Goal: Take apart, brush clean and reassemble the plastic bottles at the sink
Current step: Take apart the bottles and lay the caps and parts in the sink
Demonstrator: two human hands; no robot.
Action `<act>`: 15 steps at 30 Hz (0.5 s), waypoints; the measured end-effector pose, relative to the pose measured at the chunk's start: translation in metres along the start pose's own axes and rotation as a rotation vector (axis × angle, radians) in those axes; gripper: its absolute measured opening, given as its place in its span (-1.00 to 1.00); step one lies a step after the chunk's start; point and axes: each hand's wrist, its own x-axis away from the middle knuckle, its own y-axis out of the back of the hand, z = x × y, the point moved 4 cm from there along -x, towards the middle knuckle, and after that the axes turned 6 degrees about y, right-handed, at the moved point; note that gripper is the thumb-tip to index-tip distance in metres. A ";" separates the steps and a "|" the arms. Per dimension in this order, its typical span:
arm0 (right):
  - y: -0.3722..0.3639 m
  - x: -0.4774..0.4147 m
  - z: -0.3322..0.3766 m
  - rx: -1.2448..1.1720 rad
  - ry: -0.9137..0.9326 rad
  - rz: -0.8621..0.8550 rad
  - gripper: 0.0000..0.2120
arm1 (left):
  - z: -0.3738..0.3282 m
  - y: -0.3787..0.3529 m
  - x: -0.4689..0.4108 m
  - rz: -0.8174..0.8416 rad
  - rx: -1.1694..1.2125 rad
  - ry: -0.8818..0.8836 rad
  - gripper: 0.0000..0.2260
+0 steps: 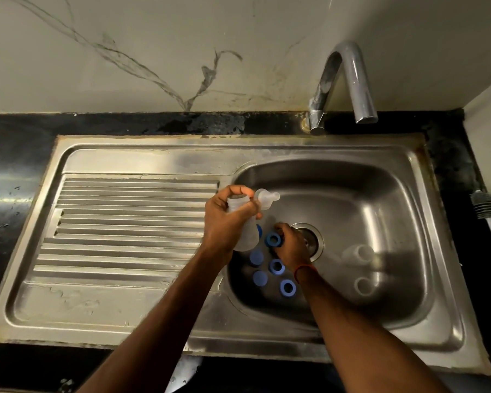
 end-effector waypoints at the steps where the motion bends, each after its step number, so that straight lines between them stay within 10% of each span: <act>1: -0.001 0.000 -0.001 -0.001 0.006 -0.001 -0.53 | 0.000 -0.001 0.000 0.004 -0.005 0.002 -0.89; 9: 0.009 0.000 -0.011 -0.061 -0.013 -0.030 -0.50 | 0.003 -0.011 -0.004 0.020 -0.017 -0.003 -0.88; 15: 0.060 -0.007 0.025 -0.251 -0.005 -0.236 -0.85 | 0.010 -0.020 -0.010 -0.050 -0.108 0.040 -0.87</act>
